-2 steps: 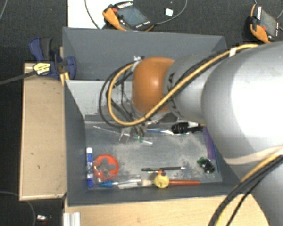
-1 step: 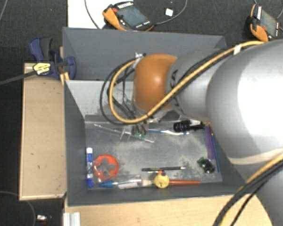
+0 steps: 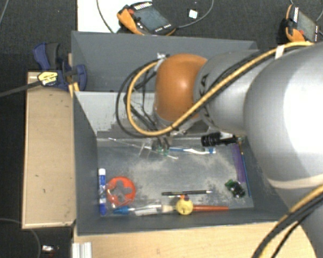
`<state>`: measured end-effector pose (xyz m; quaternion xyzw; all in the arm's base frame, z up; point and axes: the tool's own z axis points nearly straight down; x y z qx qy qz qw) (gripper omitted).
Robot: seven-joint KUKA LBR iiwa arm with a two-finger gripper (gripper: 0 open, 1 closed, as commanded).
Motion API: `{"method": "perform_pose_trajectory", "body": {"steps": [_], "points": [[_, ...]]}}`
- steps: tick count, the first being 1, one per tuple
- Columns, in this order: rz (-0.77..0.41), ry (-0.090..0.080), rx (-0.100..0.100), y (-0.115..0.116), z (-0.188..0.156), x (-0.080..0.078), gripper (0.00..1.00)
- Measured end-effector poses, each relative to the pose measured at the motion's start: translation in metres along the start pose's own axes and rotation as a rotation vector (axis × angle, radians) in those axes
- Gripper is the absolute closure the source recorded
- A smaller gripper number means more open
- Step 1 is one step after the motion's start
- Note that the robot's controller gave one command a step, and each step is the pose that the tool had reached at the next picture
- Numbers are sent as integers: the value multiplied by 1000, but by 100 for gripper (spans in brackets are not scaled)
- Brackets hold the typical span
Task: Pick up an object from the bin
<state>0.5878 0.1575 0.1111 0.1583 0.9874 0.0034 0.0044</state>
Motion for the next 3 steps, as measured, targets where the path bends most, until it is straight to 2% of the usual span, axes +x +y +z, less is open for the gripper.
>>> {"method": "perform_pose_trajectory", "body": {"steps": [3], "points": [[0, -6, -4, 1, -43, -2, 100]]}}
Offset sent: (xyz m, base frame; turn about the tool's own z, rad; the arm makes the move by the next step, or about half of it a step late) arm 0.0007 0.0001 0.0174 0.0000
